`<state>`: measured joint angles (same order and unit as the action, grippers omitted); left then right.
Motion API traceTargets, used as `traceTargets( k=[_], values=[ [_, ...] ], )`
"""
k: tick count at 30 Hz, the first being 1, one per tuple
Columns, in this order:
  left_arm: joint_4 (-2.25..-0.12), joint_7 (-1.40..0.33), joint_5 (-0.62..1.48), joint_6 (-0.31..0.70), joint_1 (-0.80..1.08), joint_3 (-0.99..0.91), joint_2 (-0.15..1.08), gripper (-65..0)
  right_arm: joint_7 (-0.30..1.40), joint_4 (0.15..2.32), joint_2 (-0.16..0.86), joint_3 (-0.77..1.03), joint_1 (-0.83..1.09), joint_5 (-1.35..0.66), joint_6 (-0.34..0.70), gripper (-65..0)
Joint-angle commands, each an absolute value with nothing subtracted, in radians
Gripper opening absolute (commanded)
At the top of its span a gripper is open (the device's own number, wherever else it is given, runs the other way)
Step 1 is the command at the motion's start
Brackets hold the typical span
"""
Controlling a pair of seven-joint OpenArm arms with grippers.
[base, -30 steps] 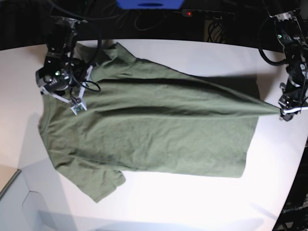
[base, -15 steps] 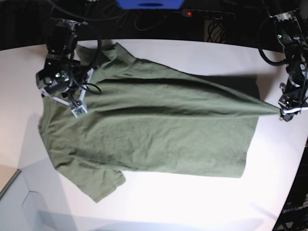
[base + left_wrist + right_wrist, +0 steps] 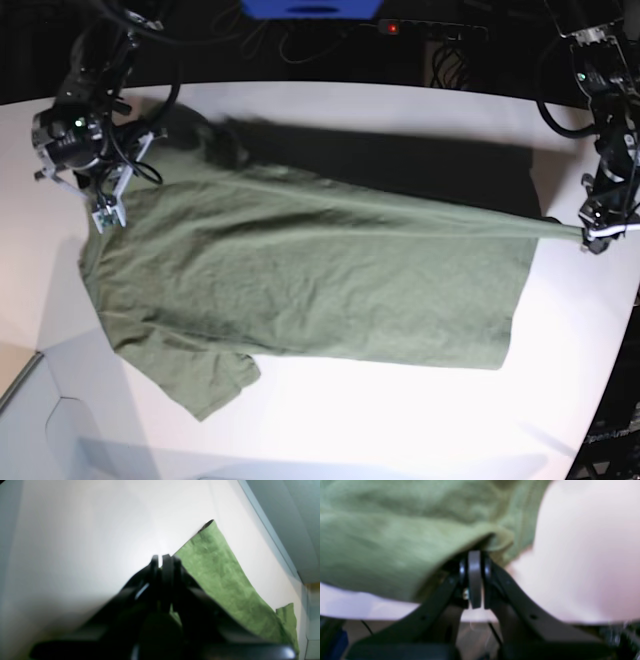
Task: Layout the t-shirt on the table in an organized manner, then fold the t-shirt properly
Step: 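Drag the shirt edge with the right gripper to stretch it taut, then release the shirt and reposition the right gripper along the edge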
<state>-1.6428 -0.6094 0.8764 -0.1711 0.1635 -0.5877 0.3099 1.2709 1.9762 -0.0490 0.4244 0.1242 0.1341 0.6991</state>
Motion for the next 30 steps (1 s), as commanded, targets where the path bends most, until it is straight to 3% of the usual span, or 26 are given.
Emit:
traceTargets(
  k=[1,13,21,30],
  values=[
    [-1.661,-0.588,0.886,-0.174,0.15,-0.595,0.328,-64.9,1.274,1.989,-0.044,0.437,0.142,0.147,0.698,-65.0],
    [-1.661,-0.588,0.886,-0.174,0.15,-0.591,0.328,-64.9,1.264,1.994,-0.128,0.438,0.317,0.145,0.698,-64.1],
    [-1.661,-0.588,0.886,-0.174,0.154,-0.59,0.326,-64.9,1.264,1.995,-0.127,0.452,0.314,0.145,0.698,-39.3],
    [-1.666,-0.588,0.888,-0.174,0.16,-0.596,0.306,-64.9,1.262,1.98,-0.067,0.69,0.214,0.148,0.698,-37.0]
  ],
)
